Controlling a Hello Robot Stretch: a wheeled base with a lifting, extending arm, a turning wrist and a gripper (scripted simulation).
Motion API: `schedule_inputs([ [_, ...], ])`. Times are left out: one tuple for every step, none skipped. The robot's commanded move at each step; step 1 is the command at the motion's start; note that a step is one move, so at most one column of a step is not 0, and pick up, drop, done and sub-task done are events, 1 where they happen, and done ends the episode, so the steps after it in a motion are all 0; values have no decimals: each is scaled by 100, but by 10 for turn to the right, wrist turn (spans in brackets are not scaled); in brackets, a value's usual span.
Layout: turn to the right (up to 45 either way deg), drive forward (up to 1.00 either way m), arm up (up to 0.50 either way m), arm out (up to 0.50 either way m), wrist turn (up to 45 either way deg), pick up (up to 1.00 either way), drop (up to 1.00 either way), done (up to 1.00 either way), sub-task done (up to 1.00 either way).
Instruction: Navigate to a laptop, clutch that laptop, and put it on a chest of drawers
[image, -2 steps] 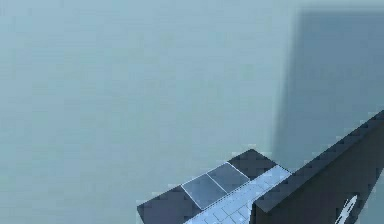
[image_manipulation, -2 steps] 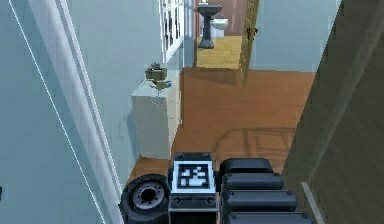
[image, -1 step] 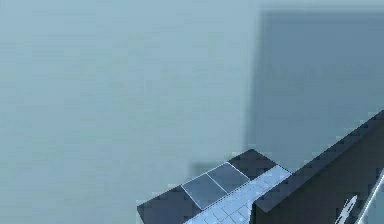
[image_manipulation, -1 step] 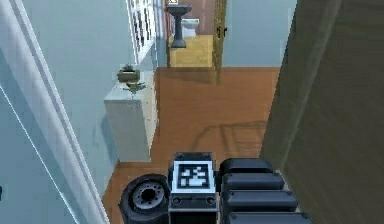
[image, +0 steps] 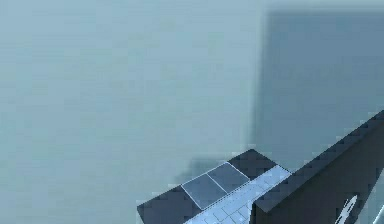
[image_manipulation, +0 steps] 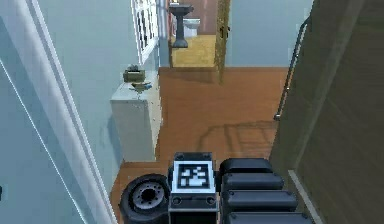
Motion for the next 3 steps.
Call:
schedule_inputs([
  [450,0,0,0,0,0,0,0,0],
  [90,0,0,0,0,0,0,0,0],
  [0,15,0,0,0,0,0,0,0],
])
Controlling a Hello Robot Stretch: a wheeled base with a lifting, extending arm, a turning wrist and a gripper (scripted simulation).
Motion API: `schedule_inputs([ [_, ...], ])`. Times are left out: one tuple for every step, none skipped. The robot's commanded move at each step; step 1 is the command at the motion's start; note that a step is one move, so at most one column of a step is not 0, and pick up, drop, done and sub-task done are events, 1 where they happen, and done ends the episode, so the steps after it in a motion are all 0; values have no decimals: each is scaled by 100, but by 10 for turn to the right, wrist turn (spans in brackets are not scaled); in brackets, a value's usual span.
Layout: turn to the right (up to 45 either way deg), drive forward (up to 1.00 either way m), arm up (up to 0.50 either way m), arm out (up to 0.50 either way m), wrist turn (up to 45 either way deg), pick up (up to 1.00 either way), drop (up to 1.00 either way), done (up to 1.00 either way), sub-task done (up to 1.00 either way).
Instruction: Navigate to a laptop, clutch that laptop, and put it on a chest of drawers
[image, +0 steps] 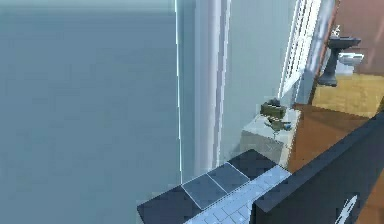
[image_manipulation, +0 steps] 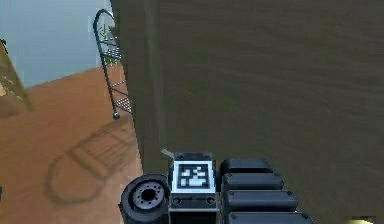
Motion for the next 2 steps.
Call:
schedule_inputs([
  [450,0,0,0,0,0,0,0,0],
  [60,0,0,0,0,0,0,0,0],
])
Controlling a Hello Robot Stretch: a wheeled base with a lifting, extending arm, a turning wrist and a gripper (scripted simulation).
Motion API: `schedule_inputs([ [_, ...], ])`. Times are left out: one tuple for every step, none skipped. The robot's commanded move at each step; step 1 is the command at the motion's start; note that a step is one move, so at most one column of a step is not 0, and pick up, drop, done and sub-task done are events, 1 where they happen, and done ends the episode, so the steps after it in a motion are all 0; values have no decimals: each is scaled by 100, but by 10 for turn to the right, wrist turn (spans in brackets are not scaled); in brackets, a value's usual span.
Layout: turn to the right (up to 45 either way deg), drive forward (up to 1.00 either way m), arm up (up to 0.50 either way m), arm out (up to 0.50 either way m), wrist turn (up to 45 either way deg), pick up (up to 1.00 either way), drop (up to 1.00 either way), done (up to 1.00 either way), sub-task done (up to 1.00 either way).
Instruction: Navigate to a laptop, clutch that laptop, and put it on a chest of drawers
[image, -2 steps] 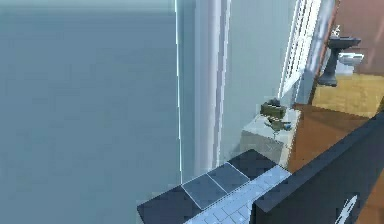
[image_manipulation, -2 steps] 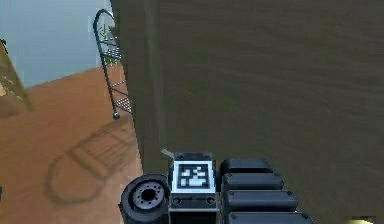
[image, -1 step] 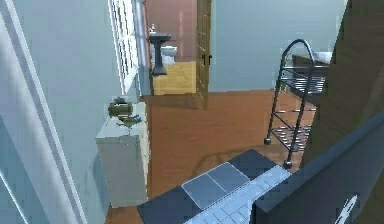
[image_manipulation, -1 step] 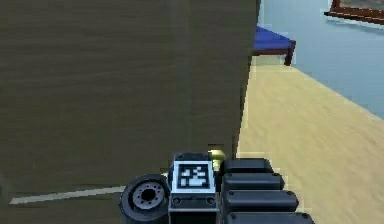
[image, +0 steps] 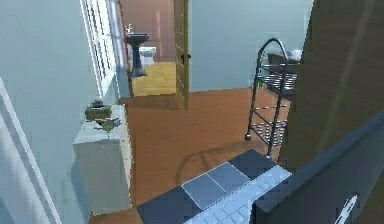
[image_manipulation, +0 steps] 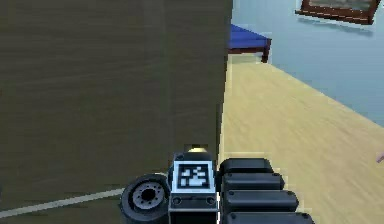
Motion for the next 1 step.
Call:
schedule_inputs([
  [0,100,0,0,0,0,0,0,0],
])
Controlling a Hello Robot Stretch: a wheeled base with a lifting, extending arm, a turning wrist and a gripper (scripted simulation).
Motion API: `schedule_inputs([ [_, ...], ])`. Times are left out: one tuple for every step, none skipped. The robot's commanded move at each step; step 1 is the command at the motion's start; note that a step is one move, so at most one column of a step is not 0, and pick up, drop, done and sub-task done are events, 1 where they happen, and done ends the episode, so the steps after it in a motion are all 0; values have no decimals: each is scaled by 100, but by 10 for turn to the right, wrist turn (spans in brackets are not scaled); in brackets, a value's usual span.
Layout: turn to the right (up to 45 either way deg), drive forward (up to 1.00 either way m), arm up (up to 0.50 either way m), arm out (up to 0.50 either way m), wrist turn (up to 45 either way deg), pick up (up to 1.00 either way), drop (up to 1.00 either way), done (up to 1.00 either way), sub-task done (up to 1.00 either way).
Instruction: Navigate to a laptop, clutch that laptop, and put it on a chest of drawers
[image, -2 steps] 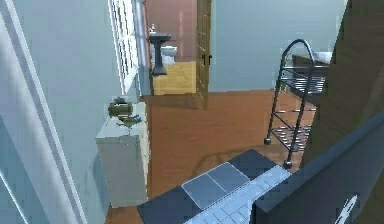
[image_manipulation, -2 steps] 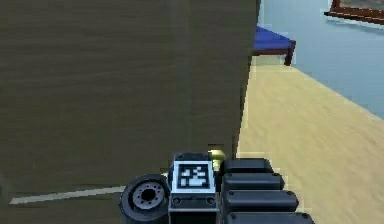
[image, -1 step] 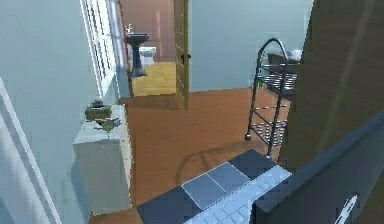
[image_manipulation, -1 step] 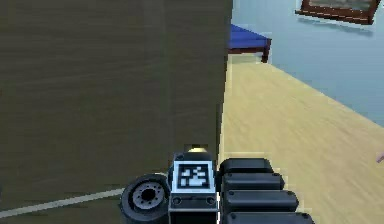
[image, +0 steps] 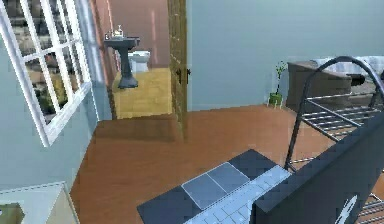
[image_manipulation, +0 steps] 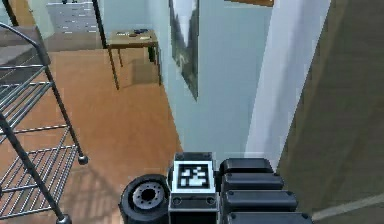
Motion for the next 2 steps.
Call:
schedule_inputs([
  [120,0,0,0,0,0,0,0,0],
  [0,10,0,0,0,0,0,0,0],
])
